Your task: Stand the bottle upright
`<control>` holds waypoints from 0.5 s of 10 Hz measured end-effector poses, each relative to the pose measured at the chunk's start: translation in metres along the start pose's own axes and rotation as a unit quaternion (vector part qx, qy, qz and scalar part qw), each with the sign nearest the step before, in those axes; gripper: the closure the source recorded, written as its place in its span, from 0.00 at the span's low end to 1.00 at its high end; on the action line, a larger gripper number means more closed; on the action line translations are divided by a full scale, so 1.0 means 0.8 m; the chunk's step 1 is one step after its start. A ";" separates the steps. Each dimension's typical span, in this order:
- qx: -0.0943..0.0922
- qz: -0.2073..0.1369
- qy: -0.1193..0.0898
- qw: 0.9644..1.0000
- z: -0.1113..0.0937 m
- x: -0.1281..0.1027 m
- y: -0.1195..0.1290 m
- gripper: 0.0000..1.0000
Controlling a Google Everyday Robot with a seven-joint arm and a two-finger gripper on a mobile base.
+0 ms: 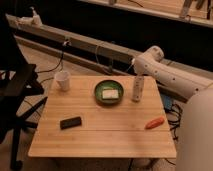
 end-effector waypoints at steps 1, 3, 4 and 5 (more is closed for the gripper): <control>0.008 0.010 0.005 1.000 0.001 0.003 0.003 1.00; 0.028 0.038 0.014 0.999 0.004 0.008 0.011 0.87; 0.037 0.047 0.019 0.998 0.005 0.010 0.013 0.74; 0.041 0.048 0.021 0.998 0.007 0.010 0.012 0.65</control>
